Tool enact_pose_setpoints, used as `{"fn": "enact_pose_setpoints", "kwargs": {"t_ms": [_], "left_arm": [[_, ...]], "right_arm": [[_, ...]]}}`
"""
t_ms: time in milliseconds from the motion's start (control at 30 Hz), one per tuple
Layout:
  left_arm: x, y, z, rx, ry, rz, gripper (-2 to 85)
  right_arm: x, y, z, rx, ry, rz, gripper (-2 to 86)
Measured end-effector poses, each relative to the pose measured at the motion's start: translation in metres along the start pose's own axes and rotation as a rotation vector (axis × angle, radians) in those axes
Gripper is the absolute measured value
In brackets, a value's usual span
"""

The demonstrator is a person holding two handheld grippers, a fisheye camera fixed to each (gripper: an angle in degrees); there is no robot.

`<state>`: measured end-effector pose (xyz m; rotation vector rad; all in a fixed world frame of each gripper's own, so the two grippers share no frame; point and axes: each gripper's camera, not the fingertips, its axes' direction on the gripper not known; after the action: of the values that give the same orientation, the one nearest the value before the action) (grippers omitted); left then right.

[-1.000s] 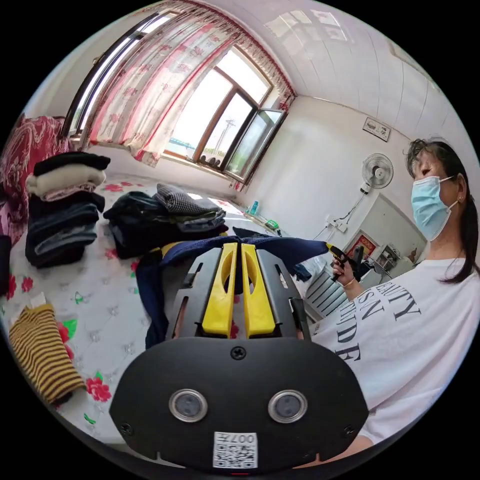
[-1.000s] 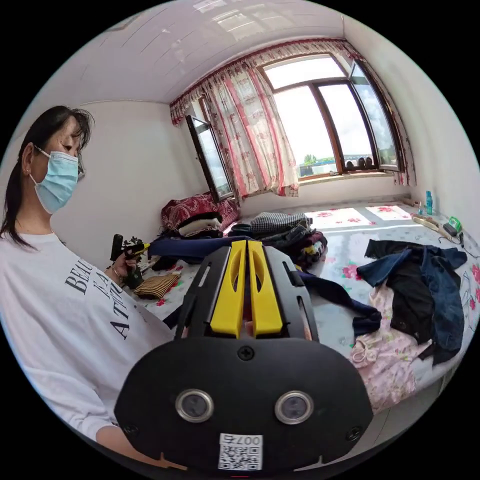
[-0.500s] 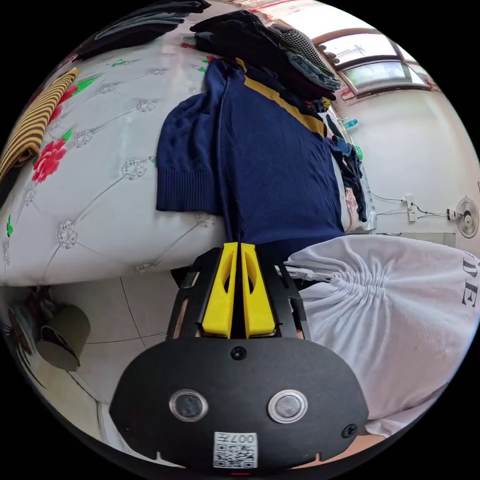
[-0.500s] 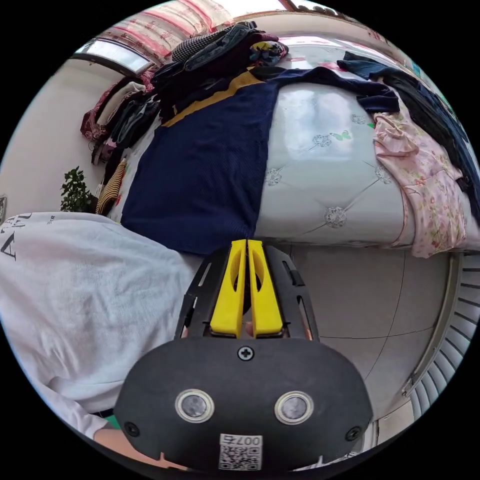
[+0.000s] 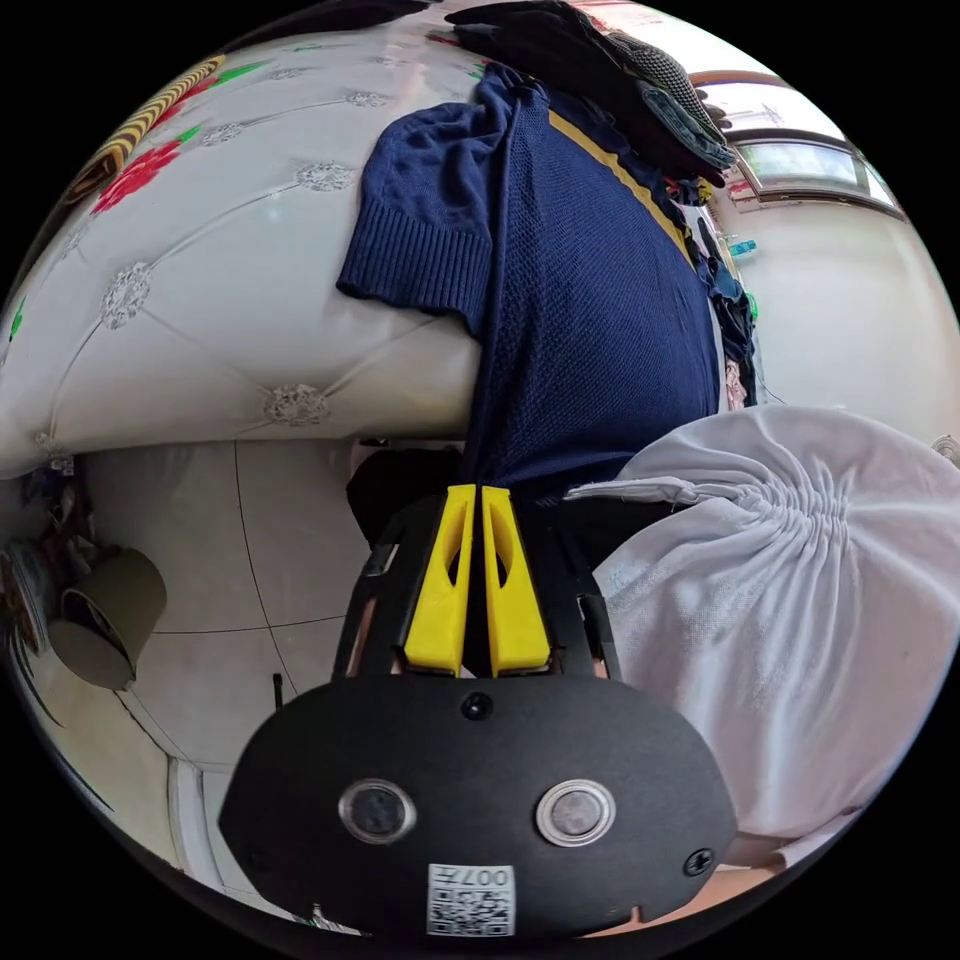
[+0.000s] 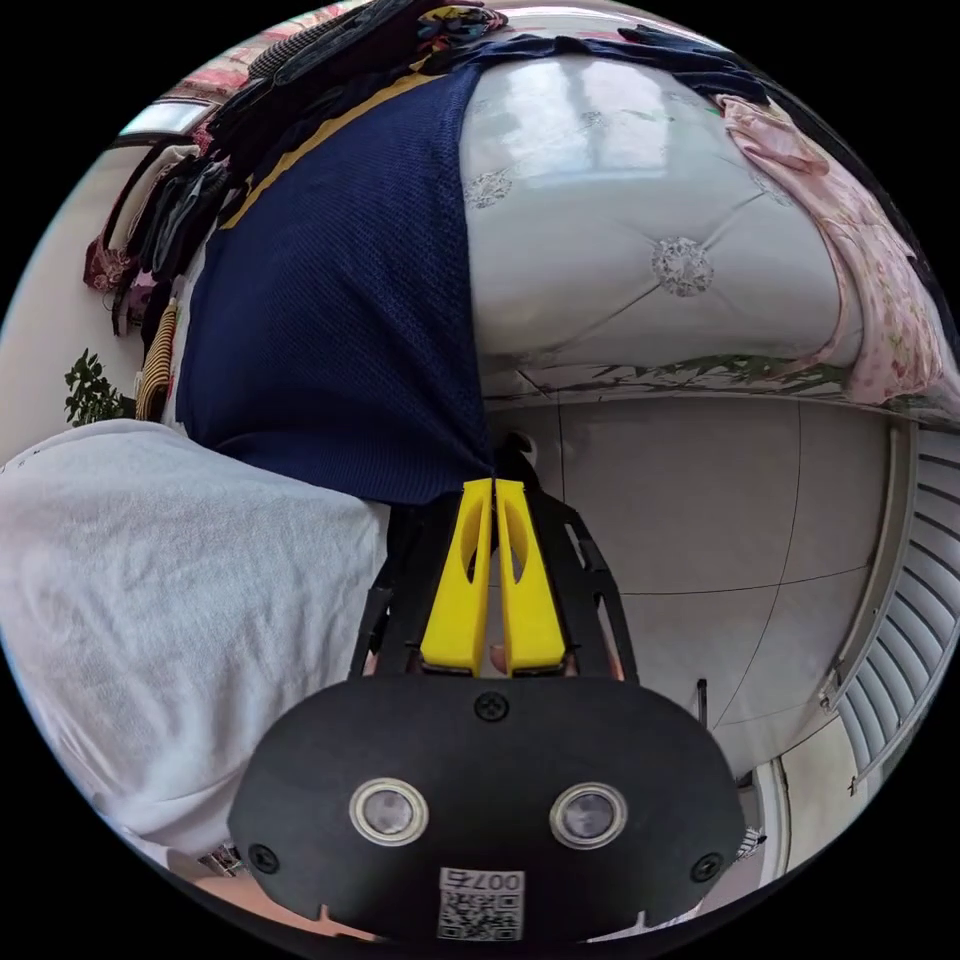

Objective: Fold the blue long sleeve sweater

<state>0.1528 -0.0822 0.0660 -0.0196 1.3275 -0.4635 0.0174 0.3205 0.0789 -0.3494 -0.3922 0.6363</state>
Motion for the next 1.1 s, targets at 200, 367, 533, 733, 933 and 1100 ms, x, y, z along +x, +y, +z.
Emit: {"fn": "enact_pose_setpoints", "kwargs": {"t_ms": [200, 367, 533, 733, 933, 1100], "left_arm": [[0.008, -0.003, -0.033, 0.163, -0.042, -0.025, 4.6], [0.005, -0.024, -0.083, 0.347, -0.164, -0.050, 8.2], [0.012, -0.087, -0.062, 0.328, -0.206, -0.008, 10.8], [0.042, -0.118, -0.024, 0.285, -0.497, 0.227, 2.5], [-0.019, -0.132, -0.137, 0.499, -0.175, 0.125, -0.5], [-0.095, -0.111, -0.310, 0.896, -0.092, -0.027, -0.7]], "right_arm": [[0.014, -0.013, 0.007, -0.007, 0.028, 0.053, -0.3], [0.019, -0.022, -0.006, 0.025, 0.085, -0.004, -0.2], [-0.005, -0.043, -0.027, 0.171, 0.025, -0.072, -0.2], [-0.063, -0.060, -0.036, 0.277, -0.029, -0.251, -0.2], [-0.105, -0.058, -0.038, 0.344, -0.048, -0.350, -0.2], [-0.129, -0.056, -0.034, 0.416, 0.005, -0.365, -0.2]]}}
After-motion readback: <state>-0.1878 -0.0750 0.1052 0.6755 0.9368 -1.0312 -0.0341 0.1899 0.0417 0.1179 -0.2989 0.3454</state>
